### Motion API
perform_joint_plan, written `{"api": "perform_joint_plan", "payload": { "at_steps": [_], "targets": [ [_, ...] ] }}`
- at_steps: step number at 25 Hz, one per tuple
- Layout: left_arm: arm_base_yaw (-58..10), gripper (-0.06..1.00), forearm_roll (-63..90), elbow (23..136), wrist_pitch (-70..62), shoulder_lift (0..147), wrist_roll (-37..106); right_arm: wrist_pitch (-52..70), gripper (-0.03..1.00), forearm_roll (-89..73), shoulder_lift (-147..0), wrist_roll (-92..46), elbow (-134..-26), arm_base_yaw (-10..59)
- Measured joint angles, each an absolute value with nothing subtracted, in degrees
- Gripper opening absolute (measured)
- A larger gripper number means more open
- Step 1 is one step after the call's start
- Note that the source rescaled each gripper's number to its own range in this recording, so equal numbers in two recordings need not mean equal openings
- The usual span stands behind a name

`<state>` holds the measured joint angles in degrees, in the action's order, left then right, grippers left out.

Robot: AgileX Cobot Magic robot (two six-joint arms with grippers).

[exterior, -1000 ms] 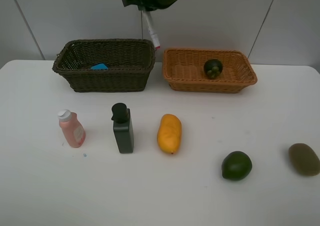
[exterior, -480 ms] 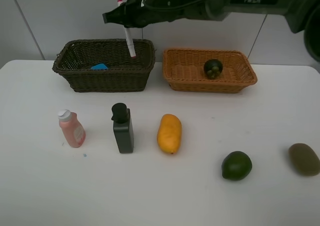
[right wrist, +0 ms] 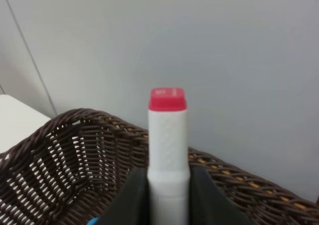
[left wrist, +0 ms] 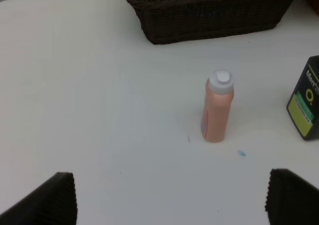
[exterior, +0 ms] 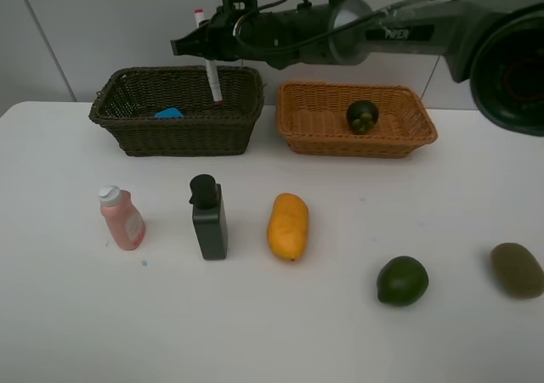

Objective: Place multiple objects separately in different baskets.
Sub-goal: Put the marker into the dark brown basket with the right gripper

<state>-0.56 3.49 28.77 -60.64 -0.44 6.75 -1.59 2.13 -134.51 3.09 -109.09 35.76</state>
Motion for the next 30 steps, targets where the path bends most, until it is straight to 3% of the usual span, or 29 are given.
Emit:
{"api": "perform_joint_plan", "payload": {
  "at_steps": [22,24,28,30],
  "targets": [
    [-0.6,1.0,3.5,28.8,-60.6,-0.4,6.8,-5.3,0.02,2.7,-136.4,3.1,-109.1,35.8],
    [-0.6,1.0,3.5,28.8,-60.6,-0.4,6.8,-5.3,0.16,2.7,-136.4,3.1,-109.1,35.8],
    [-0.6,1.0,3.5,28.8,-60.6,-0.4,6.8,-5.3,0.74,2.7,-136.4,3.1,-109.1,35.8],
    [-0.6,1.0,3.5,28.8,-60.6,-0.4,6.8,-5.3,0.9,2.7,-136.4,3.1,-109.1,35.8]
  ]
}}
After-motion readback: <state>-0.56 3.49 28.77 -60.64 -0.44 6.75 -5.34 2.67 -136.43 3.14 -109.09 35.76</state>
